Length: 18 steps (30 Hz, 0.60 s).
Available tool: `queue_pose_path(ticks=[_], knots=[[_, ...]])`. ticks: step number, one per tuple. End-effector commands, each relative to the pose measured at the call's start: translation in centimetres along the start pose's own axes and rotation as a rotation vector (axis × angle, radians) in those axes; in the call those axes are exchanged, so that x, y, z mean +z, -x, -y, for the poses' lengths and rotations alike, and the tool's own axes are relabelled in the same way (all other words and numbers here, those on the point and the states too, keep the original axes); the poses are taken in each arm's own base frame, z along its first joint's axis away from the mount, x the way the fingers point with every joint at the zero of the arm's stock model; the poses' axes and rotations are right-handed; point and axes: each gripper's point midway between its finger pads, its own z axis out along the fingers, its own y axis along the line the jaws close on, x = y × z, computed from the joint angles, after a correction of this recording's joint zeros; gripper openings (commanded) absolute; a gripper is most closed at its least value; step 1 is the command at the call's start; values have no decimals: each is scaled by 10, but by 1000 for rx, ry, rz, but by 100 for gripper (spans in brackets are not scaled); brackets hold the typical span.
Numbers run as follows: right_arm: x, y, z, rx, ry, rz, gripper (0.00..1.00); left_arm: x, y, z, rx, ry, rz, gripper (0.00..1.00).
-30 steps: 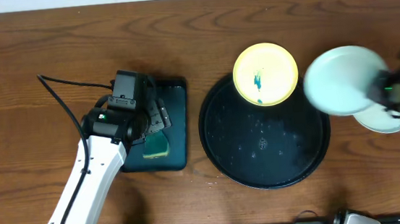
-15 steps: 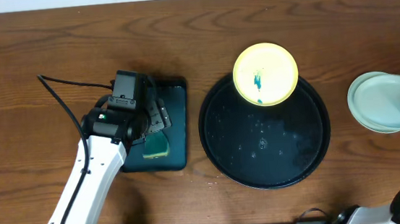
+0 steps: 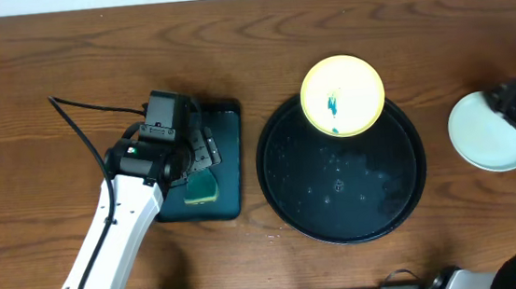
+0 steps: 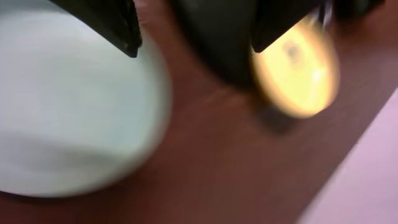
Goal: Clean dirty plates on tray and stack at the side
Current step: 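Move the right gripper to the yellow plate and grasp its rim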
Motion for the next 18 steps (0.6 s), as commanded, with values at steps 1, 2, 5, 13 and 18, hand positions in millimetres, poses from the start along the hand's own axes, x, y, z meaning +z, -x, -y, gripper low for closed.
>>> queue_pose_path(ticks=[1,2,5,13,18], knots=[[10,-29,-66,-248,101,-85,55,-4,6,2,2,-3,13,83],[18,-37,-69,-291,62,-108,54,-4,6,2,2,-3,13,83],[44,-52,-70,-438,-109,-139,57,-4,6,2,2,-3,13,83],[125,-58,-98,-619,-131,-104,53,-4,6,2,2,-3,13,83],[168,-68,-83,-618,-149,-133,55,-4,6,2,2,-3,13,83]])
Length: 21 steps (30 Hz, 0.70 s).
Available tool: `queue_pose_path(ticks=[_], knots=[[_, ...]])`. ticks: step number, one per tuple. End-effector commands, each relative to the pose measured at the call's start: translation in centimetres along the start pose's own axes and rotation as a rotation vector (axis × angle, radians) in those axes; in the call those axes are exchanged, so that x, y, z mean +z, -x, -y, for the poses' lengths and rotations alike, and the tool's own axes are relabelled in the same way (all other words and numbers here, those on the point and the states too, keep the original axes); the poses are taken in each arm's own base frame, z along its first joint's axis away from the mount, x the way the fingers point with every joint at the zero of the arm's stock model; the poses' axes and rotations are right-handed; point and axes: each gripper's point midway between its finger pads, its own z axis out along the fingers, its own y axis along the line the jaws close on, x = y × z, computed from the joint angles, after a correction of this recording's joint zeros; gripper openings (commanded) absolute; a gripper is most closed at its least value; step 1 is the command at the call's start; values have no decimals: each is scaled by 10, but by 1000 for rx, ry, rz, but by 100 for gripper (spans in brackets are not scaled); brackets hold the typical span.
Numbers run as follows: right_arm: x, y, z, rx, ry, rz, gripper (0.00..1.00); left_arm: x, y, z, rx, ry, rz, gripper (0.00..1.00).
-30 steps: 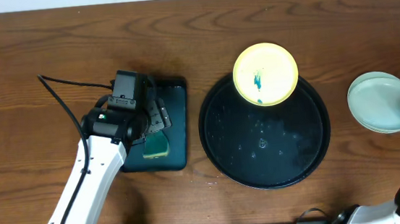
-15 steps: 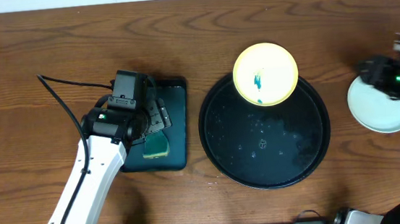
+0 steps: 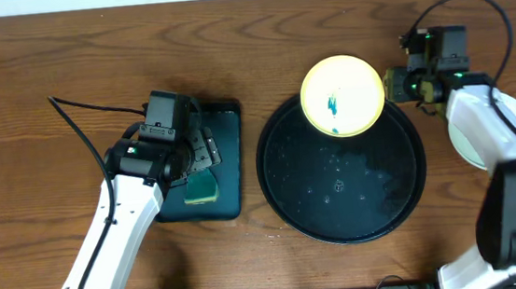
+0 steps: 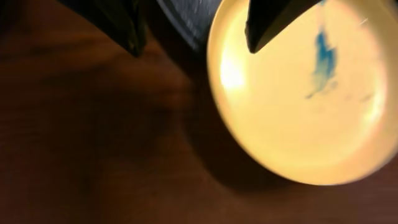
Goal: Clean dirty plates on tray and stack at the side
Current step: 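Move the right gripper to the yellow plate and grasp its rim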
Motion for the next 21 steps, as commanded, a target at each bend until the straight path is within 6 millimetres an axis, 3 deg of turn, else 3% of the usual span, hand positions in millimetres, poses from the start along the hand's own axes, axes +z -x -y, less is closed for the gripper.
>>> queue_pose_path(ticks=[1,4,10,11,16,21], knots=[[29,-14,6,-10,-32,-45,55,-4,6,2,2,-3,12,83],[49,-27,5,45,-9,-83,51,-4,6,2,2,-3,12,83],[61,-44,-13,81,100,-139,4,-4,6,2,2,-3,12,83],[61,-44,-13,83,100,-142,1,-4,6,2,2,-3,12,83],[46,-42,-13,83,89,-146,1,-4,6,2,2,-3,12,83],[4,-33,-20,101,89,-137,1,-4,6,2,2,-3,12,83]])
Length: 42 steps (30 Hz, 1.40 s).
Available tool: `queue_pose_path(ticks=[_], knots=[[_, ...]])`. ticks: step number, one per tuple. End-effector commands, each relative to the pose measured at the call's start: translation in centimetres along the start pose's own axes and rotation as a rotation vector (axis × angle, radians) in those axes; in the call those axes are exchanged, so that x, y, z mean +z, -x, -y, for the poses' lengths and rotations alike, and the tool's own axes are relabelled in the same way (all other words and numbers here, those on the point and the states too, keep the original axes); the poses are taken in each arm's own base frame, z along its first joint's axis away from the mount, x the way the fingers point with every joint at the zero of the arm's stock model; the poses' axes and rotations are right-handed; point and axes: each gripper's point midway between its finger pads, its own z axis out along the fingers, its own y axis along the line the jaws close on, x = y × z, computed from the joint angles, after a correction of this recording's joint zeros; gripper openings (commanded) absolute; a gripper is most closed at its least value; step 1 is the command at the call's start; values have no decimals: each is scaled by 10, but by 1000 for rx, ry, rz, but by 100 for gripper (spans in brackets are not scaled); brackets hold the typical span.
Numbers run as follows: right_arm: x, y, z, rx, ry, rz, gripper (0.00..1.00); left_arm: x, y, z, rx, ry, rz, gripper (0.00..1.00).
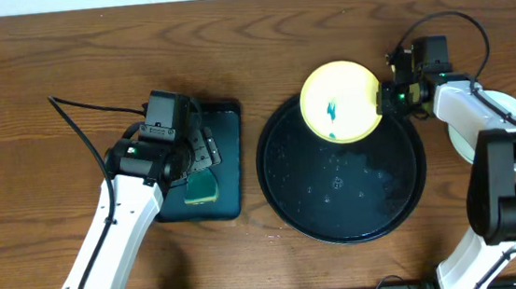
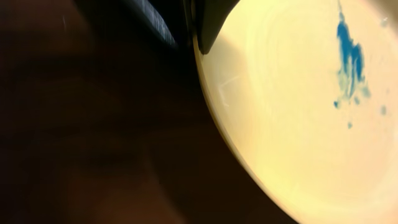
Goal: Clean dirty plates on tray and stack at the side
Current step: 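Move the right gripper to the yellow plate and grasp its rim, then drag the yellow plate to the tray center with the right gripper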
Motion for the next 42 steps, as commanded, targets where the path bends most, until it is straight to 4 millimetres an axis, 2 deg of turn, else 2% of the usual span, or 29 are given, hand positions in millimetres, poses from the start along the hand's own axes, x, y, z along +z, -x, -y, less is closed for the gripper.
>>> queue_pose_path(ticks=[1,4,8,11,14,17,20,23,26,27,30,34,35,38,42], knots=[[-42,5,-11,25,-11,37,1,-4,6,1,2,-3,13,83],[-67,-14,-17,66,-16,-19,1,-4,6,1,2,-3,13,83],[-78,-54,-21,120,-33,-167,1,-4,6,1,2,-3,13,83],[-70,-87,-24,170,-50,-278,1,-4,6,1,2,-3,13,83],[-56,-115,-11,256,-152,-311,1,-4,6,1,2,-3,13,83],[-39,-127,-7,285,-181,-284,1,-4,6,1,2,-3,13,83],[-27,-121,-15,140,-143,-233,1,-4,6,1,2,-3,13,83],[-27,-113,-26,-27,-111,-209,3,-4,5,1,2,-2,10,83],[-38,-103,-36,-137,-99,-199,31,-4,1,-1,2,7,-7,83],[-47,-98,-40,-151,-97,-187,35,-4,-1,-2,4,11,-14,83],[-74,-81,-50,-160,-84,-122,37,3,-6,-7,5,38,-32,82],[-98,-69,-65,-172,-28,-43,41,22,-16,-28,14,148,-65,81],[-109,-65,-73,-174,5,-8,41,36,-22,-35,18,189,-95,78],[-120,-62,-79,-171,30,25,41,68,-40,-32,18,170,-182,69],[-121,-62,-80,-157,32,27,39,100,-73,-17,-1,88,-364,53]])
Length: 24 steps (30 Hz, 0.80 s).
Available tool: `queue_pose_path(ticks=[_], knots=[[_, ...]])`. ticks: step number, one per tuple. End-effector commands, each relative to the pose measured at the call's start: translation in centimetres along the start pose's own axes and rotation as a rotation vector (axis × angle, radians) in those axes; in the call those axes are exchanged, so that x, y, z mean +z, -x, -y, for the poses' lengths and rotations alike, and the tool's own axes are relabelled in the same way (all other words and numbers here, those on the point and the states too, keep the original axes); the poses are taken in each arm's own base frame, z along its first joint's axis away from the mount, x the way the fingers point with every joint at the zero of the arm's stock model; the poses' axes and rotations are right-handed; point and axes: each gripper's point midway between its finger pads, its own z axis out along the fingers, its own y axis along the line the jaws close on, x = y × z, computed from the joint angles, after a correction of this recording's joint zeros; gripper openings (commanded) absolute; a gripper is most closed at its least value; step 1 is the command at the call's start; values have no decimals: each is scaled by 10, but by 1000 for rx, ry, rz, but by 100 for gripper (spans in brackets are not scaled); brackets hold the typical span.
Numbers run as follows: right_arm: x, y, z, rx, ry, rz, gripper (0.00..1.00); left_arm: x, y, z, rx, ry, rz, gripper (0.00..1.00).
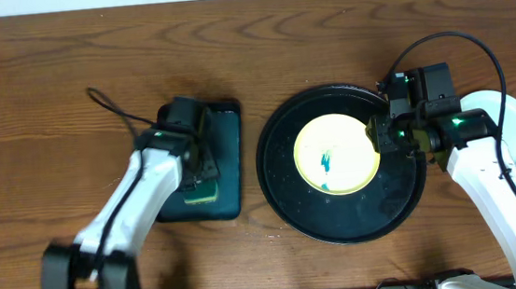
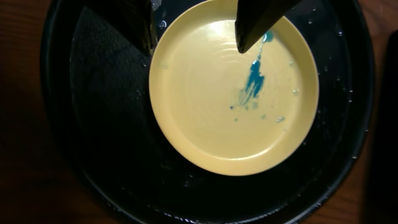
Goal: Clean dirty plates on tray and stack at the side
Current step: 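Drag the yellow plate to the tray center with the right gripper, then grasp the sponge with the left gripper and dip it in soapy water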
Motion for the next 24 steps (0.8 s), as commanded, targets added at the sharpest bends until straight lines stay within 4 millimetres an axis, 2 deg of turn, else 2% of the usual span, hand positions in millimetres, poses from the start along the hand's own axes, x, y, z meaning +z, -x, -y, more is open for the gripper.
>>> queue_pose_path(ticks=[1,2,3,5,6,10,12,14,17,21,24], knots=[[-4,3,-9,-6,29,8,39,34,-36,12,-3,-60,-208,52],[-4,1,-8,-4,28,0,38,47,-47,12,-14,-49,-276,49],[-4,1,-8,-3,28,-2,38,53,-51,10,-17,-35,-300,38],[-4,1,-8,4,28,-1,38,62,-57,7,-20,-14,-337,8],[-4,1,-8,4,28,-1,38,65,-59,6,-20,-8,-347,8],[-4,1,-8,4,28,-1,38,62,-56,8,-19,-11,-341,7],[-4,1,-8,3,27,-1,37,51,-49,11,-19,-19,-326,8],[-4,1,-8,3,27,-1,36,39,-43,13,-17,-27,-312,29],[-4,1,-8,3,27,-1,36,18,-30,18,-3,-58,-260,42],[-4,1,-8,3,27,-1,36,-1,-12,18,26,-84,-152,42],[-4,1,-8,4,27,-1,36,-4,1,1,30,11,-76,42]])
